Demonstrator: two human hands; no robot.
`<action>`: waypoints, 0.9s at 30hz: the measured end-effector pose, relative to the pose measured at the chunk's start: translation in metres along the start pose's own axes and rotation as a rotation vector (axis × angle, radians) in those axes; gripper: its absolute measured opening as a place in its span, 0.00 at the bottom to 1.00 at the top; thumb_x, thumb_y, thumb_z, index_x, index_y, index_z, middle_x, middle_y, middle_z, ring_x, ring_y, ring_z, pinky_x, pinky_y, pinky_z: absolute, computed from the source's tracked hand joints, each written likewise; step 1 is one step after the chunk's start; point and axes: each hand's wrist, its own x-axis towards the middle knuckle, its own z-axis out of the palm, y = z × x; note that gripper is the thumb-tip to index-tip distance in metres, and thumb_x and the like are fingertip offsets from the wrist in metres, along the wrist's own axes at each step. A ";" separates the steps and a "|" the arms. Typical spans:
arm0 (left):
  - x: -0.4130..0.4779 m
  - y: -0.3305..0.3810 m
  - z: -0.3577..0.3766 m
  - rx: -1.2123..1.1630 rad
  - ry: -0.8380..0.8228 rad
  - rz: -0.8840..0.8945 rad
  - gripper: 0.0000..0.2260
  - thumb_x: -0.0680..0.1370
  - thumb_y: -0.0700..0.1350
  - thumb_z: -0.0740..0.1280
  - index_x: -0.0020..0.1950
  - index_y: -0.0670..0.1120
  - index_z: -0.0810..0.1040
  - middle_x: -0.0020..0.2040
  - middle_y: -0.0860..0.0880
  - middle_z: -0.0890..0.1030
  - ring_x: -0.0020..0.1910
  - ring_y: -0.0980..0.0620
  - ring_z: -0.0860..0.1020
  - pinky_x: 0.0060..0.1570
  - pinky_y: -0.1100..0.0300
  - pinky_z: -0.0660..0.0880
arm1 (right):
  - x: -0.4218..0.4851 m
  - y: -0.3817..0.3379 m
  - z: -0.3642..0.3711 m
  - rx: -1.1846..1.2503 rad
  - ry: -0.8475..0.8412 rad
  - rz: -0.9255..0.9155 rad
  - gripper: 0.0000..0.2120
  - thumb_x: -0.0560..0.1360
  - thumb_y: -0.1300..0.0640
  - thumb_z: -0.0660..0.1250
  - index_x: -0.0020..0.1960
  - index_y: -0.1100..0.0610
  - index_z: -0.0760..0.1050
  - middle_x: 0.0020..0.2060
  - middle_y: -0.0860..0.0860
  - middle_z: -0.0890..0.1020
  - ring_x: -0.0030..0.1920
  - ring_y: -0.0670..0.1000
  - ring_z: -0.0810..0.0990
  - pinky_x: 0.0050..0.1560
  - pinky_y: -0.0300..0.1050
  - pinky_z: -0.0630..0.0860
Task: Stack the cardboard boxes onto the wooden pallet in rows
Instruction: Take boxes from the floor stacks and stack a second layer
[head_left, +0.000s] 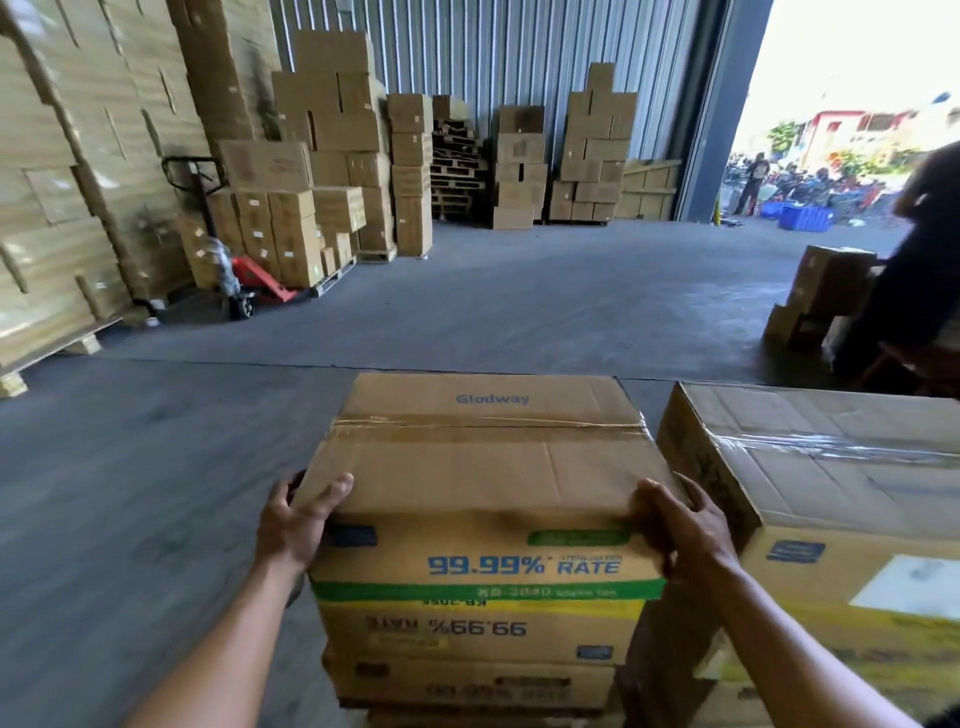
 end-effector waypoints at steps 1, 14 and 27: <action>0.001 -0.003 -0.001 -0.039 -0.035 -0.018 0.42 0.52 0.70 0.74 0.62 0.53 0.77 0.57 0.48 0.80 0.51 0.48 0.78 0.46 0.52 0.74 | -0.001 0.000 -0.001 0.005 -0.010 0.024 0.32 0.72 0.48 0.76 0.73 0.47 0.70 0.55 0.61 0.83 0.39 0.56 0.82 0.27 0.45 0.76; -0.005 0.013 -0.020 -0.220 -0.192 0.008 0.27 0.58 0.63 0.82 0.56 0.69 0.79 0.57 0.48 0.82 0.53 0.38 0.81 0.43 0.41 0.81 | -0.002 -0.030 0.008 0.038 -0.116 -0.022 0.34 0.68 0.45 0.79 0.72 0.47 0.72 0.51 0.57 0.86 0.41 0.59 0.85 0.24 0.53 0.78; -0.061 0.068 -0.090 -0.379 0.165 0.106 0.39 0.61 0.52 0.83 0.70 0.61 0.74 0.61 0.48 0.83 0.56 0.40 0.82 0.41 0.48 0.81 | 0.022 -0.108 0.077 0.187 -0.543 -0.149 0.47 0.54 0.35 0.80 0.71 0.31 0.67 0.53 0.45 0.81 0.49 0.55 0.82 0.40 0.66 0.83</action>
